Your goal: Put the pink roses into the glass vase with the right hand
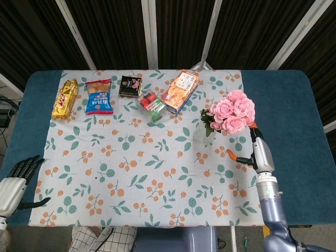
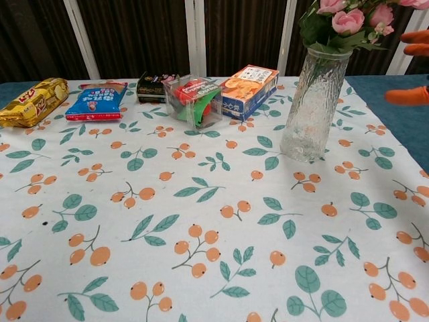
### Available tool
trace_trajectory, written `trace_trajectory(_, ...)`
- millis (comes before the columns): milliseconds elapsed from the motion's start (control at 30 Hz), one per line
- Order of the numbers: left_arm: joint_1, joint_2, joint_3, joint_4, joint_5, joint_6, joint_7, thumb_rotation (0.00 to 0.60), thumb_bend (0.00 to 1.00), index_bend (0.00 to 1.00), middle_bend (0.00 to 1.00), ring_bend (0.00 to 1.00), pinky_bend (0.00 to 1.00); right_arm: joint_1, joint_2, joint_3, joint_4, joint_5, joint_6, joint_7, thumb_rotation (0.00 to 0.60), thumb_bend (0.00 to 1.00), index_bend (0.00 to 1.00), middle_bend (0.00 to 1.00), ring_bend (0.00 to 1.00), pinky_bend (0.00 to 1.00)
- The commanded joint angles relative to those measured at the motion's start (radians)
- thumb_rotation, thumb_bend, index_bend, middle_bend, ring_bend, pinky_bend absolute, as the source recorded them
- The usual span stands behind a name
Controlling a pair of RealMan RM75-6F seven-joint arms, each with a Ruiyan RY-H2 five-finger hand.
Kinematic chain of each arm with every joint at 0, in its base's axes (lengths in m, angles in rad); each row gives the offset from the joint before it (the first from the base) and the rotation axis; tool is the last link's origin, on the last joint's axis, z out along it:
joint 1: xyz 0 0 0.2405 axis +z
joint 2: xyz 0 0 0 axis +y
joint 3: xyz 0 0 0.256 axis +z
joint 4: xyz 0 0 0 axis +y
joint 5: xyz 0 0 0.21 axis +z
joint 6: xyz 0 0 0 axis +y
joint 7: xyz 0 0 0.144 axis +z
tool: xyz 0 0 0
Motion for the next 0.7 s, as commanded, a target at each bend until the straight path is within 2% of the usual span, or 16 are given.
trace_trajectory(33,0.0,0.0,0.001,0.0,0.001,0.001,0.0,0.6,0.0,0.0,0.0,0.0,0.0,-0.045,0.046,-0.058,0.018,-0.072,0.033,-0.033,0.6,0.29,0.0,0.0,0.0,0.0)
trace_trajectory(200,0.002,-0.001,-0.003,0.002,-0.001,0.007,0.001,0.6,0.0,0.0,0.0,0.0,0.0,-0.107,0.127,-0.138,0.051,-0.203,0.084,-0.057,0.6,0.28,0.0,0.0,0.0,0.0)
trace_trajectory(367,0.006,-0.009,-0.008,0.015,-0.001,0.02,0.019,0.6,0.0,0.0,0.0,0.0,0.0,-0.204,0.191,-0.266,0.166,-0.428,0.232,-0.171,0.6,0.28,0.0,0.0,0.0,0.0)
trace_trajectory(500,0.01,-0.02,-0.016,0.031,0.001,0.038,0.047,0.6,0.0,0.0,0.0,0.0,0.0,-0.269,0.205,-0.335,0.224,-0.517,0.305,-0.246,0.6,0.29,0.0,0.0,0.0,0.0)
trace_trajectory(700,0.019,-0.037,-0.024,0.05,0.008,0.069,0.086,0.6,0.0,0.0,0.0,0.0,0.0,-0.322,0.202,-0.364,0.263,-0.619,0.4,-0.298,0.6,0.29,0.0,0.0,0.0,0.0)
